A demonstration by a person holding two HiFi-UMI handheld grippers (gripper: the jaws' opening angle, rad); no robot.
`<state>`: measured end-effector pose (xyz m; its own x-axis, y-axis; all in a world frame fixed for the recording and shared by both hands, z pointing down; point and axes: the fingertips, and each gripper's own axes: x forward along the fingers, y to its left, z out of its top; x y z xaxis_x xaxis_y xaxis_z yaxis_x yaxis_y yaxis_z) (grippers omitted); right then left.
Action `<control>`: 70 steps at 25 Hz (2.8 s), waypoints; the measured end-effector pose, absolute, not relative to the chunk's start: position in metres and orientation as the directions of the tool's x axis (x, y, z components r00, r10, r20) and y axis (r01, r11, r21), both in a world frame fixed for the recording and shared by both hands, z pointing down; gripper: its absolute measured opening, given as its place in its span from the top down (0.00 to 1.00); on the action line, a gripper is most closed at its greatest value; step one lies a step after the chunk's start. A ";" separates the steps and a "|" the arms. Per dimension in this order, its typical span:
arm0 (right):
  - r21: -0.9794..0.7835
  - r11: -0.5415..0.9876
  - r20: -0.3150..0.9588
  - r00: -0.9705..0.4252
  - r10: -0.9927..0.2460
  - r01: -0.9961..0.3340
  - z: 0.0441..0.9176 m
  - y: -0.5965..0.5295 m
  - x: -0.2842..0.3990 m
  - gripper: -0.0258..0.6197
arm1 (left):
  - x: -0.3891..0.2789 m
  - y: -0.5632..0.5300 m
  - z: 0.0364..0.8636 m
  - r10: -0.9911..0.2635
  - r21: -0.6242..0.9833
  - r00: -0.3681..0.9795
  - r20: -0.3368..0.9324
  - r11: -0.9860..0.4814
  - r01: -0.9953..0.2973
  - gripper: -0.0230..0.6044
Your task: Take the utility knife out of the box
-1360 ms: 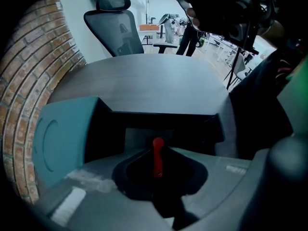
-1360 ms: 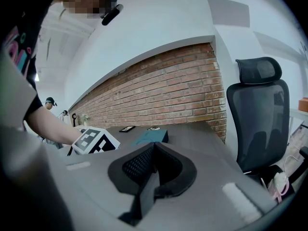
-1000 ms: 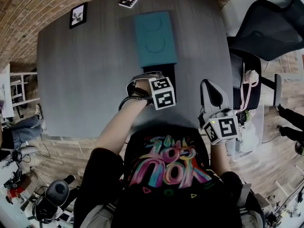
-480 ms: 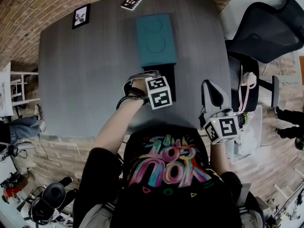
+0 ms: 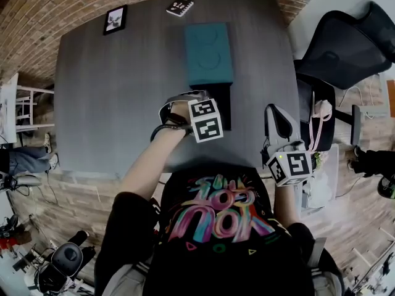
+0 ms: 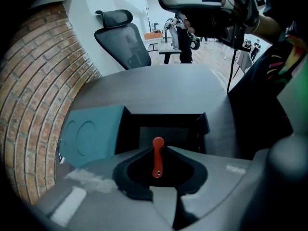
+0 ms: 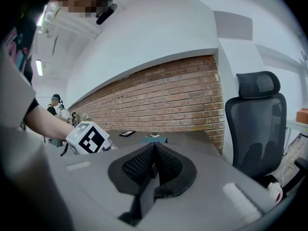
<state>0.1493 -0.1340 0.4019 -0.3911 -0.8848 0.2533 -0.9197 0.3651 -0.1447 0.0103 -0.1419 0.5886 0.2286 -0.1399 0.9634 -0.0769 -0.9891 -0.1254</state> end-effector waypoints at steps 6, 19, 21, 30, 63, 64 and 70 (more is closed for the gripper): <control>-0.126 0.387 0.248 -0.407 -0.879 -0.914 0.397 -0.134 0.144 0.96 | 0.004 -0.145 0.560 -0.201 -0.166 0.286 0.937 -0.976 -0.140 0.88; -0.085 0.457 0.213 -0.464 -0.860 -0.885 0.375 -0.154 0.117 0.96 | -0.012 -0.170 0.470 -0.437 -0.280 0.461 0.772 -0.886 -0.369 0.88; -0.080 0.462 0.211 -0.468 -0.858 -0.883 0.373 -0.157 0.115 0.96 | -0.015 -0.175 0.455 -0.484 -0.290 0.485 0.728 -0.859 -0.423 0.88; -0.067 0.464 0.209 -0.468 -0.859 -0.883 0.367 -0.164 0.112 0.96 | -0.037 -0.188 0.396 -0.689 -0.220 0.549 0.474 -0.696 -0.684 0.88; -0.089 0.446 0.206 -0.454 -0.867 -0.891 0.374 -0.158 0.114 0.96 | -0.093 -0.151 0.392 -0.829 0.238 0.504 0.240 -0.454 -0.859 0.87; -0.087 0.447 0.207 -0.455 -0.866 -0.890 0.374 -0.159 0.113 0.96 | -0.093 -0.152 0.392 -0.829 0.239 0.505 0.241 -0.454 -0.859 0.87; -0.086 0.452 0.210 -0.460 -0.863 -0.888 0.374 -0.159 0.114 0.96 | -0.093 -0.152 0.393 -0.828 0.238 0.505 0.245 -0.454 -0.859 0.87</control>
<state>0.1138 -0.1591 0.3740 -0.4597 -0.8628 0.2101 -0.8878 0.4520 -0.0864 -0.0927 -0.1519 0.3932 0.5051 -0.8276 0.2448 -0.8588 -0.4537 0.2378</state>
